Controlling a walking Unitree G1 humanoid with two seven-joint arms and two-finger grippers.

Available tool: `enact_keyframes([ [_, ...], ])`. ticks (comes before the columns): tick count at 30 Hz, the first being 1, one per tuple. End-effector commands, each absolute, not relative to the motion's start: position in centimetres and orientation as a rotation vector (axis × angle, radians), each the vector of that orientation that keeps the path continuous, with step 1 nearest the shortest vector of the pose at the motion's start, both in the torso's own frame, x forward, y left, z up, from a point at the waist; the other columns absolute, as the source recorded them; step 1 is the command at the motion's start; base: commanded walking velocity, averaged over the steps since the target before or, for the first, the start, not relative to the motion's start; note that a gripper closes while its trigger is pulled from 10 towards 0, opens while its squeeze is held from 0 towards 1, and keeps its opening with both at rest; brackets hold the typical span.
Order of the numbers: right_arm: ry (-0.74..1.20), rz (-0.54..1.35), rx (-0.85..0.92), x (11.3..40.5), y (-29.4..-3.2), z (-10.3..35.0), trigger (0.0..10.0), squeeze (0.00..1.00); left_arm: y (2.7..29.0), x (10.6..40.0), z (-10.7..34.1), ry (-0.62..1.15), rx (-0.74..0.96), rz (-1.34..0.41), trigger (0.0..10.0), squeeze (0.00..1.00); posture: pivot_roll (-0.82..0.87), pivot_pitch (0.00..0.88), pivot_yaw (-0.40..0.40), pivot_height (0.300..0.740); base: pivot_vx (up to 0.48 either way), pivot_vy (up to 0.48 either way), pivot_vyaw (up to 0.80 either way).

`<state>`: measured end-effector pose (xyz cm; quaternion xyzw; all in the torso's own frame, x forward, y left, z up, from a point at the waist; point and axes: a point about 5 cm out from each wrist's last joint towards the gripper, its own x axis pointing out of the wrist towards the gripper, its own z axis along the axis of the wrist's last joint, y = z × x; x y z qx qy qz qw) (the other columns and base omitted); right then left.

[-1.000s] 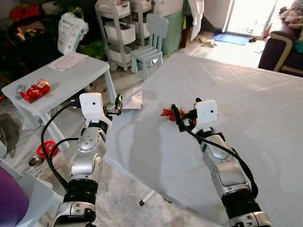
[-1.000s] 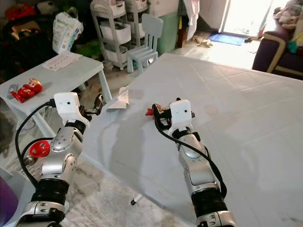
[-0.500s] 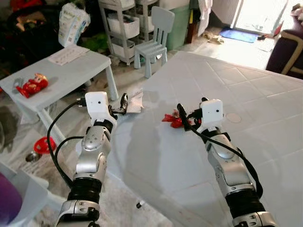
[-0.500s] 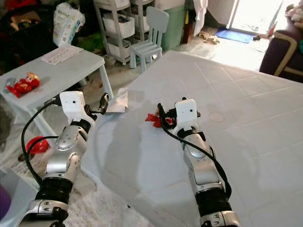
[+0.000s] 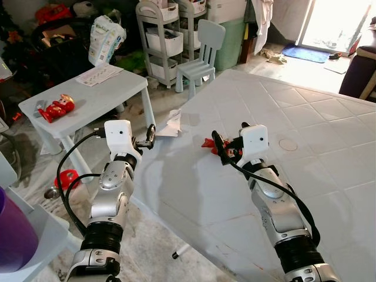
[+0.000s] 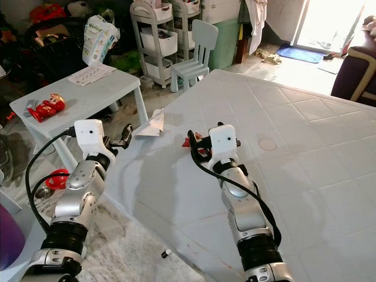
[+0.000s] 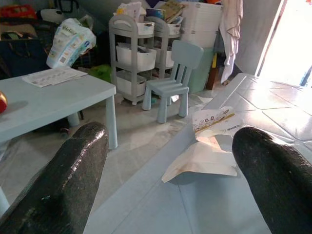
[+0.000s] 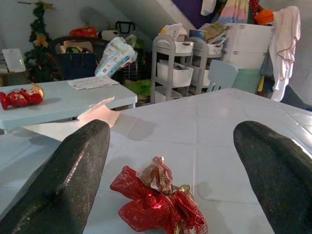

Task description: Picking trash to rubbish bin

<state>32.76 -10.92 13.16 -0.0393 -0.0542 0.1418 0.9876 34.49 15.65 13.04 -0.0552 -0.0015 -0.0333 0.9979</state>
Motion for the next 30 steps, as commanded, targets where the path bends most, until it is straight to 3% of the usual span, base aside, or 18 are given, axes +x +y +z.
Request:
enact_keyframes([
  [1, -0.114, 0.321, -0.105, 32.8, -10.3, 13.5, 10.0, 0.00, 15.7, 34.5, 13.5, -0.018, -0.113, -0.071, 10.0, 0.00, -0.03, 0.035, 0.027, 0.740, 0.000, 0.000, 0.00],
  [17, -0.039, 0.316, -0.243, 36.2, -9.0, 12.6, 10.0, 0.00, 13.6, 30.1, 11.7, 0.026, -0.127, -0.168, 10.0, 0.00, 0.06, 0.052, 0.016, 0.740, 0.000, 0.000, 0.00],
  [26, 0.052, 0.270, -0.311, 36.7, -10.1, 11.1, 10.0, 0.00, 12.4, 29.5, 11.9, 0.036, -0.135, -0.212, 10.0, 0.00, 0.05, 0.056, 0.020, 0.740, 0.000, 0.000, 0.00],
  [30, 0.117, 0.260, -0.259, 36.5, -10.4, 9.9, 10.0, 0.00, 12.5, 29.6, 12.1, 0.039, -0.132, -0.213, 10.0, 0.00, 0.05, 0.056, 0.022, 0.740, 0.000, 0.000, 0.00],
])
